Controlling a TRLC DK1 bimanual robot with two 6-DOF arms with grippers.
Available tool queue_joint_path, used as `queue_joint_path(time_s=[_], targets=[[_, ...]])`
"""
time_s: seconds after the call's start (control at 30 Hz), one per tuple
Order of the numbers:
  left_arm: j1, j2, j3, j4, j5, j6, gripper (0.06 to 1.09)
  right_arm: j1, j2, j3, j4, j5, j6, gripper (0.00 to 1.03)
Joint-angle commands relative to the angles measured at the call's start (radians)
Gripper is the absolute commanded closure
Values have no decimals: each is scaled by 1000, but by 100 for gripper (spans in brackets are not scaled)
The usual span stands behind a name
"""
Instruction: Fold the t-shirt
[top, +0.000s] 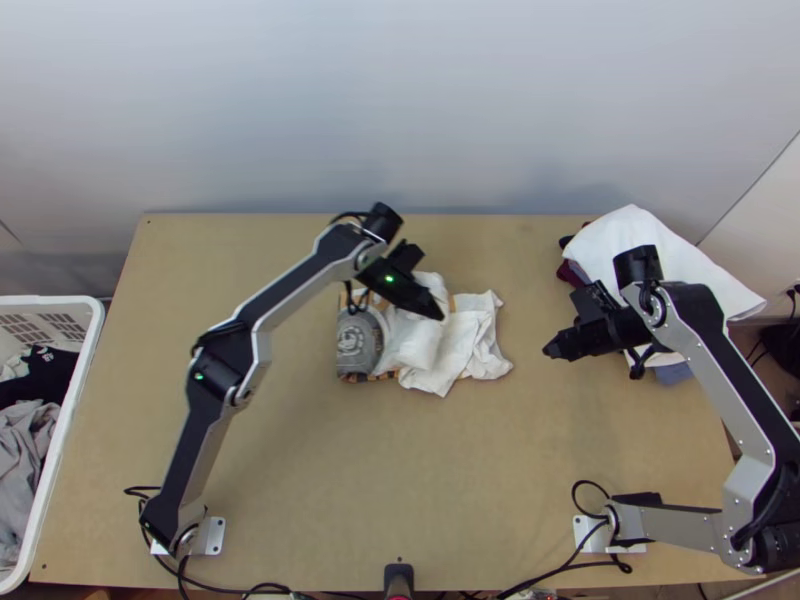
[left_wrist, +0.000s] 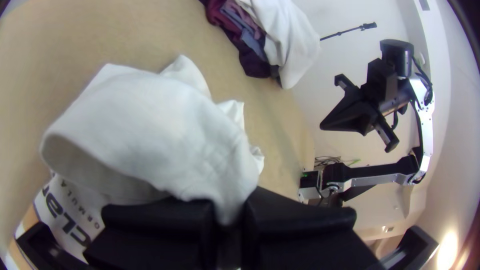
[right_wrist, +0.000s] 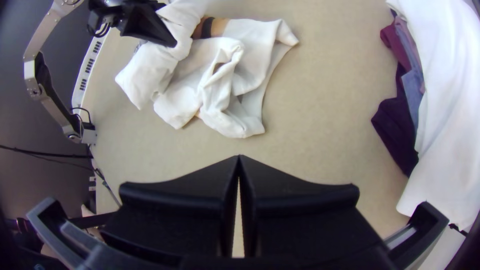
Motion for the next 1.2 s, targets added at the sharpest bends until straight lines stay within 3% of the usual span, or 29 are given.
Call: queue_joint_path(time_s=[0.0,0.07,0.1,0.27,0.3,0.63,0.77,1.03,1.17], targets=[[-43,111,87,111,-1,-71,104,-24,-23,-31,0,8,14,100],[-39,118,87,143,0,-85,103,-24,-20,-36,0,10,14,100],[-39,121,87,157,0,-83,98,-22,-18,-37,0,10,14,100],[-39,126,87,181,-1,-78,27,-21,-7,-37,6,16,14,100],[-37,126,87,192,-1,-83,9,-21,-4,-39,8,18,14,100],[-20,43,84,174,8,-71,9,-15,-1,-68,20,18,14,100],[-17,-6,60,141,52,-68,9,-16,-6,-53,20,19,8,100],[30,-86,26,22,51,47,10,-19,-15,-19,20,18,-3,100],[63,-81,20,-170,-92,225,21,67,-7,-14,22,18,-5,100]])
